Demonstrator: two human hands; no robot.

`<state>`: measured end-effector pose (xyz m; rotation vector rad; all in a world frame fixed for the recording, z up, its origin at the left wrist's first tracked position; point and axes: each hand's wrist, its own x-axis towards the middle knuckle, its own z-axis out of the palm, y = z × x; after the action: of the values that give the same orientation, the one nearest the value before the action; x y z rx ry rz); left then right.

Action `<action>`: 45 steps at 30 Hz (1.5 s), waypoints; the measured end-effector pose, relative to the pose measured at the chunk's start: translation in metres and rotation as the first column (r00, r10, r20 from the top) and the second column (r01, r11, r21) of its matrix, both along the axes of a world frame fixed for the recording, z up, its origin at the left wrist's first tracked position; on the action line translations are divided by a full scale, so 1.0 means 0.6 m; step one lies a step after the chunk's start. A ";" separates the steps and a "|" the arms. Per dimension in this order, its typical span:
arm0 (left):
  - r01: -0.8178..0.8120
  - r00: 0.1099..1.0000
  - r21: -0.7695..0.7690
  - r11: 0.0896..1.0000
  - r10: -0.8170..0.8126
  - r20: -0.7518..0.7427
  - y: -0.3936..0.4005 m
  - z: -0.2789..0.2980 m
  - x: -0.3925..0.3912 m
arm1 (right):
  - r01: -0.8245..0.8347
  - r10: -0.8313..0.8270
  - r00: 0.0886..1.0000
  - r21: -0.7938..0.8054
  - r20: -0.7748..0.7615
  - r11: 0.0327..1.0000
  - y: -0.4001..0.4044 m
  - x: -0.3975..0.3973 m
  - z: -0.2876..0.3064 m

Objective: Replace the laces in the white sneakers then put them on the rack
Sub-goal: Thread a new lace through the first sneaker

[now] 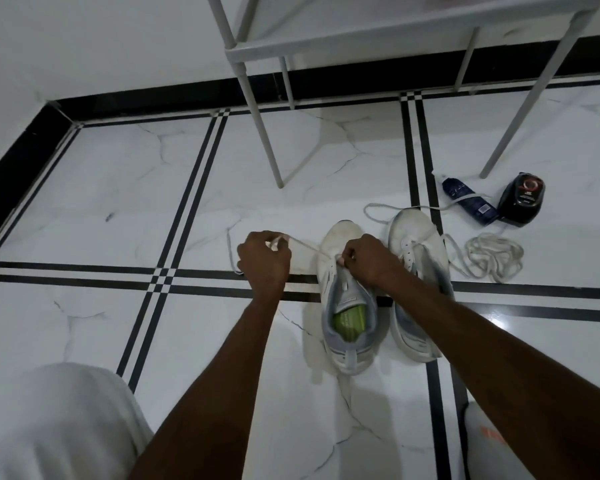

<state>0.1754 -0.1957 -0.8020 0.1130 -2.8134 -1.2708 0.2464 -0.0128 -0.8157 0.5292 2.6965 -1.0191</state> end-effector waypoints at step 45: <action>0.359 0.930 0.164 0.919 -0.368 0.027 0.027 0.077 -0.028 | -0.064 0.047 0.997 -0.361 -0.057 0.930 0.066 -0.034 0.196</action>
<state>0.1587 -0.1793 -0.7556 -0.3944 -2.8702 -1.5819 0.2257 0.0271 -0.6979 0.3580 2.4547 -1.4853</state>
